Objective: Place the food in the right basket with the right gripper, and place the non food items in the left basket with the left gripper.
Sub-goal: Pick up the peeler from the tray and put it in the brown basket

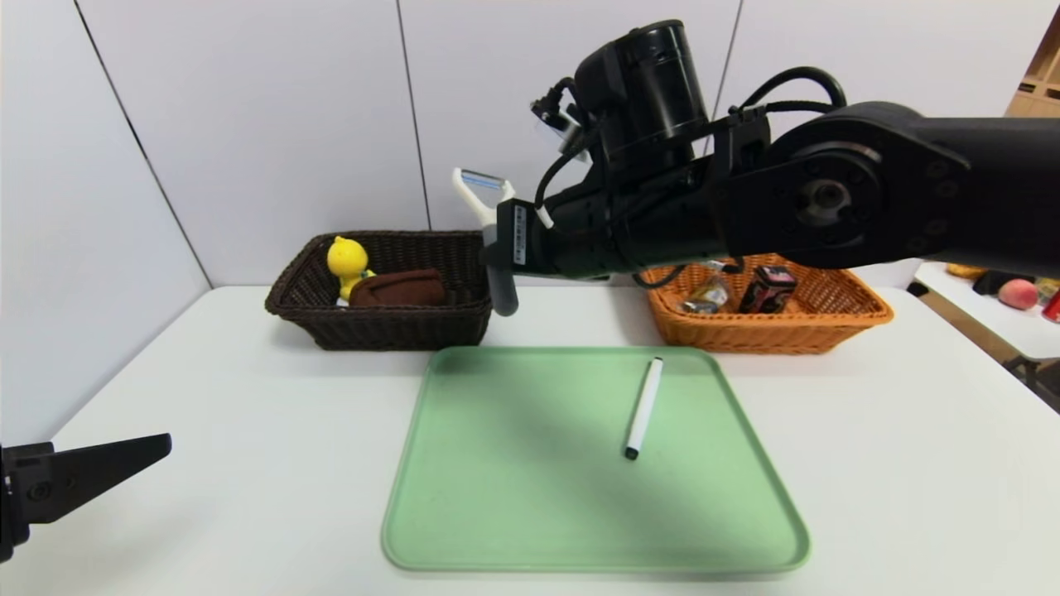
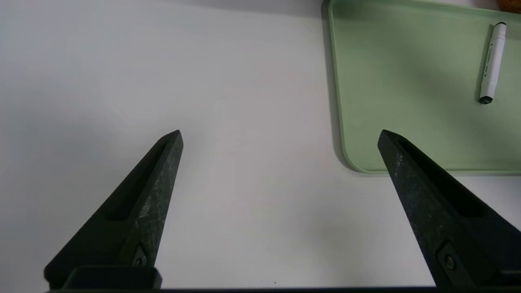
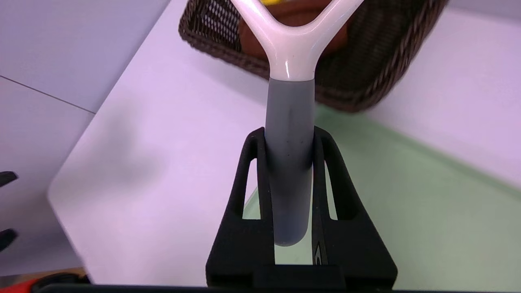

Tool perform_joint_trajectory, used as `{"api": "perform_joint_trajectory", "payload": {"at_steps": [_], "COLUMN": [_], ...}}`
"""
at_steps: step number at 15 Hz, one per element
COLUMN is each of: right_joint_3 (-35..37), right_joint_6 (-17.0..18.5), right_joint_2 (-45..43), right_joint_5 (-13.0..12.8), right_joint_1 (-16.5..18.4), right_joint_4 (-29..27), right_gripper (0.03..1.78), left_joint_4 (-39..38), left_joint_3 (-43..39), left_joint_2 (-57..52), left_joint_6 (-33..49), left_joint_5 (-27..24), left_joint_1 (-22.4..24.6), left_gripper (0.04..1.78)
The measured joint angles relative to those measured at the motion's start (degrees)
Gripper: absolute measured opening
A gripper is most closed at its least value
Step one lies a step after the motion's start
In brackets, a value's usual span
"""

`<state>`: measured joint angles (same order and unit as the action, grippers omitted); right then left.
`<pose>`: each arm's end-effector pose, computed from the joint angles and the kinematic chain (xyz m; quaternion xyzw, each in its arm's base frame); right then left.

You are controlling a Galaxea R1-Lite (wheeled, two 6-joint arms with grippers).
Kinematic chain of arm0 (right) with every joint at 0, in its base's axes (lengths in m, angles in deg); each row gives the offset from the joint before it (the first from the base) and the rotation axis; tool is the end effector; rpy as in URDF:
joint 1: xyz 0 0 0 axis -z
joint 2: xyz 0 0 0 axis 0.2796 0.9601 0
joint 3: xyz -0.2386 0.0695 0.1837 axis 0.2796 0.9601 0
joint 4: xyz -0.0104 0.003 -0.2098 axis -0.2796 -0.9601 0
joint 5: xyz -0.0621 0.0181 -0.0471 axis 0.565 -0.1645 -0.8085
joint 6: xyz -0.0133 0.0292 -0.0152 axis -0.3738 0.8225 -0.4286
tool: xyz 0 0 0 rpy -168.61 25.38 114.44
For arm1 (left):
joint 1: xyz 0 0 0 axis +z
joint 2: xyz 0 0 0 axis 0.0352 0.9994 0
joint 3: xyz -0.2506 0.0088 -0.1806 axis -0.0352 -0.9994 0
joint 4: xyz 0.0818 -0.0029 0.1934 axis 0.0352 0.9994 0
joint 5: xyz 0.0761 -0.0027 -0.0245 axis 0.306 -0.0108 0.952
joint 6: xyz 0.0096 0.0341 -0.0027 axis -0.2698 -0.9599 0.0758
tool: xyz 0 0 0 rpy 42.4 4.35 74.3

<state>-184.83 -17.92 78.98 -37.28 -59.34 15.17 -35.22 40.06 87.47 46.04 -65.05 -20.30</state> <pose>0.3215 0.3059 0.2810 0.0923 0.2562 0.3682 0.8890 0.1003 -0.0342 0.2557 -0.1025 0.2621 -0.0518 0.9582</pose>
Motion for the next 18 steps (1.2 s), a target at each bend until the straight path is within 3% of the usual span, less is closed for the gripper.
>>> {"api": "perform_joint_trajectory", "payload": {"at_steps": [2,5,8,13,15,18], "right_joint_3": [-1.2,-2.6,-4.1,-4.6,-4.6,-4.7], "right_joint_6": [-3.9,-4.7,-4.9,-5.2,-5.3,-5.4], "right_joint_2": [3.0,9.3,16.2,25.8,28.0,29.1], "right_joint_5": [0.7,0.2,-2.3,-5.6,-6.5,-6.2], "right_joint_1": [0.8,1.2,1.7,3.6,3.9,4.5], "right_joint_4": [7.6,23.6,36.1,50.0,52.3,52.6], "right_gripper": [0.28,0.28,0.28,0.28,0.28,0.74], "left_joint_4": [-1.7,-5.0,-6.8,-7.0,-7.9,-8.5], "left_joint_3": [0.1,0.2,0.4,0.2,0.2,0.2], "left_joint_2": [1.2,3.8,6.4,9.4,10.1,10.5], "left_joint_6": [0.0,0.0,0.1,0.4,0.4,0.4], "left_joint_5": [0.2,0.3,0.2,0.0,0.0,0.0], "left_joint_1": [0.0,0.0,0.0,0.0,-0.1,-0.1], "left_gripper": [1.69,1.69,1.69,1.69,1.69,1.69]}}
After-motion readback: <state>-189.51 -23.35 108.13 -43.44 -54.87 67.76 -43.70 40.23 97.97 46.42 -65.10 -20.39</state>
